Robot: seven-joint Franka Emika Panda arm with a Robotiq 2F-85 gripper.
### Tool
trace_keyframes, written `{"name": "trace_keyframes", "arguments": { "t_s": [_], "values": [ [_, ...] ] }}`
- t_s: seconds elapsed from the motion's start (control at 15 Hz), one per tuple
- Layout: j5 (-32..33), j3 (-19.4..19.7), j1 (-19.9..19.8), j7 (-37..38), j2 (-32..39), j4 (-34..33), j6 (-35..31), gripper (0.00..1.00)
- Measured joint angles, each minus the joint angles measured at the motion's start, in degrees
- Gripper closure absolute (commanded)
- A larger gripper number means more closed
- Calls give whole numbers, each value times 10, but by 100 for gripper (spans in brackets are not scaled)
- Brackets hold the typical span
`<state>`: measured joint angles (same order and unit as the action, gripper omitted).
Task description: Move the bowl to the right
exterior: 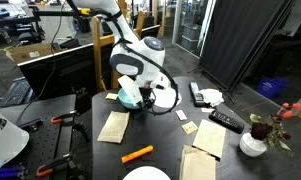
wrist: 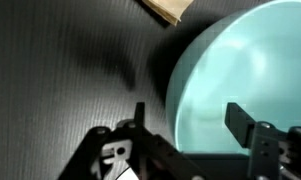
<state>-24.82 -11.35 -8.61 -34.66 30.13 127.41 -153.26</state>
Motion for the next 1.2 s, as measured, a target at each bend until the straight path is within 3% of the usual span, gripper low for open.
{"name": "trace_keyframes", "arguments": {
  "t_s": [0.4, 0.47, 1.2],
  "values": [
    [8, -3, -4, 0, 9, -8, 0, 95],
    [10, -4, -5, 0, 10, -9, 0, 99],
    [27, -4, -17, 6, 2, -12, 0, 99]
  ]
}}
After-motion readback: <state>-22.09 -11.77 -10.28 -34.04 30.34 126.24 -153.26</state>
